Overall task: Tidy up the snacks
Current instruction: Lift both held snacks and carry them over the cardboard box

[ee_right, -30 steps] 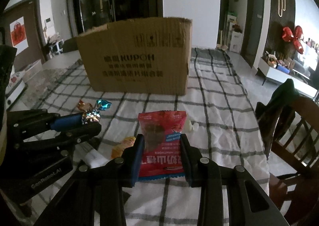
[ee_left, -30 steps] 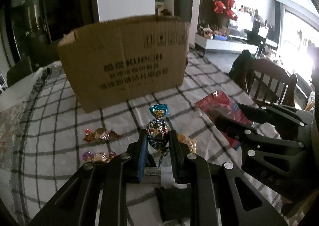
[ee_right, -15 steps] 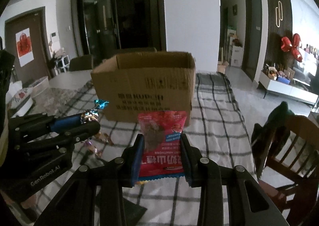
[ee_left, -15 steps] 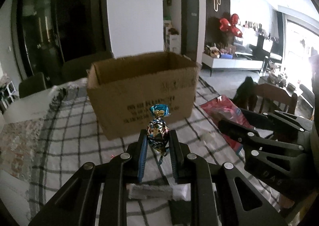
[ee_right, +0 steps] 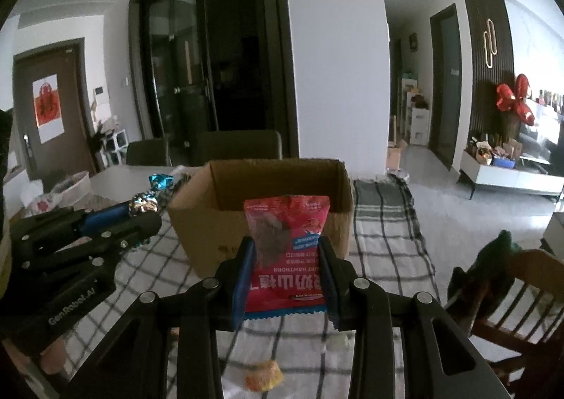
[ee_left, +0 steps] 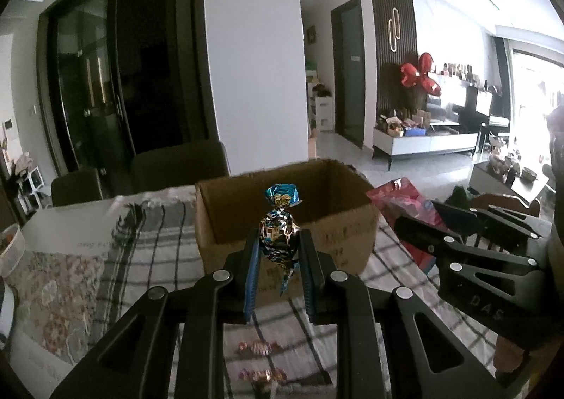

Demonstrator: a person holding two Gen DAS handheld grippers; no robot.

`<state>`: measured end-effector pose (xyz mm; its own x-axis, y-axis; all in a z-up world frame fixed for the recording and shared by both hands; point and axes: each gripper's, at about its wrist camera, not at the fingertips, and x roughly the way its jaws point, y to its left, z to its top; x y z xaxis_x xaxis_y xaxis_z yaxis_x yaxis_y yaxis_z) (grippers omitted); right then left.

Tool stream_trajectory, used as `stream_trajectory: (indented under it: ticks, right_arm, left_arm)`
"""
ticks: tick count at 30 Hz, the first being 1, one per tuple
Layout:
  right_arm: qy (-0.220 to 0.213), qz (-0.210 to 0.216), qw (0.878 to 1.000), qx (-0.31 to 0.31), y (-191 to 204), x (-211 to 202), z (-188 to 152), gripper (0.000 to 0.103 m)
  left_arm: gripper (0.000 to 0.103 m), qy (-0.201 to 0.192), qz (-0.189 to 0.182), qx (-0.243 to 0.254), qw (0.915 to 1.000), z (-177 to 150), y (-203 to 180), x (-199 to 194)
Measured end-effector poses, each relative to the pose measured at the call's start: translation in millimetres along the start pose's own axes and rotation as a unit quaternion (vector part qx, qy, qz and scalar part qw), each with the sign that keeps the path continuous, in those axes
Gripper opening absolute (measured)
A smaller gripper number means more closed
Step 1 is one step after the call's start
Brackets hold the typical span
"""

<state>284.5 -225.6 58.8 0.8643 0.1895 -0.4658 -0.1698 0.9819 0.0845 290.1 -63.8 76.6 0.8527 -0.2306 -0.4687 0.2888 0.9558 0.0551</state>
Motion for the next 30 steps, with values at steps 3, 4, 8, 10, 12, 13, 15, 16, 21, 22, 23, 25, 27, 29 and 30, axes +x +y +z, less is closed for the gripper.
stream_trajectory:
  ticks: [3, 4, 8, 10, 12, 13, 15, 16, 21, 22, 23, 25, 27, 29, 30]
  right_arm:
    - [-0.006, 0.004, 1.0, -0.001, -1, 8, 13, 0.036]
    - [-0.007, 0.004, 1.0, -0.001, -1, 9, 16, 0.036]
    - [-0.008, 0.01, 1.0, -0.006, -4, 23, 34, 0.036]
    - [-0.005, 0.01, 1.0, -0.008, -5, 30, 41, 0.036]
    - [-0.003, 0.012, 1.0, -0.01, -6, 37, 48, 0.036]
    - [-0.003, 0.01, 1.0, -0.011, -8, 41, 50, 0.036]
    - [-0.002, 0.007, 1.0, -0.015, -10, 49, 56, 0.036]
    - [-0.001, 0.006, 1.0, -0.015, -11, 52, 57, 0.036]
    - [0.01, 0.002, 1.0, -0.011, -13, 74, 63, 0.036]
    - [0.011, 0.001, 1.0, -0.011, -13, 78, 64, 0.036]
    - [0.012, 0.0, 1.0, -0.013, -13, 83, 66, 0.036]
    - [0.016, -0.004, 1.0, -0.014, -14, 94, 69, 0.036]
    - [0.02, -0.003, 1.0, -0.012, -14, 101, 69, 0.036]
    - [0.022, -0.005, 1.0, -0.01, -15, 108, 69, 0.036]
    - [0.022, -0.005, 1.0, -0.009, -16, 110, 69, 0.036]
  left_arm:
    - [0.022, -0.004, 0.0, -0.003, 1.0, 12, 5, 8]
    - [0.022, -0.005, -0.001, -0.006, 1.0, 16, 6, 10]
    - [0.022, -0.008, 0.002, -0.009, 0.9999, 30, 12, 22]
    - [0.022, -0.006, -0.001, -0.013, 0.9999, 36, 15, 30]
    - [0.022, -0.003, 0.001, -0.014, 0.9999, 41, 18, 38]
    - [0.022, -0.002, 0.001, -0.013, 0.9999, 43, 18, 42]
    - [0.022, 0.003, 0.001, -0.014, 0.9999, 46, 20, 52]
    - [0.022, 0.007, -0.001, -0.016, 0.9999, 47, 21, 58]
    - [0.022, 0.017, 0.006, -0.016, 0.9997, 55, 26, 84]
    - [0.022, 0.019, 0.006, -0.016, 0.9997, 56, 27, 90]
    - [0.022, 0.021, 0.007, -0.017, 0.9996, 57, 28, 94]
    - [0.022, 0.026, 0.007, -0.019, 0.9995, 58, 32, 103]
    - [0.022, 0.033, 0.004, -0.023, 0.9992, 59, 36, 111]
    - [0.024, 0.04, 0.002, -0.03, 0.9987, 59, 40, 118]
    - [0.033, 0.046, 0.0, -0.031, 0.9985, 58, 41, 122]
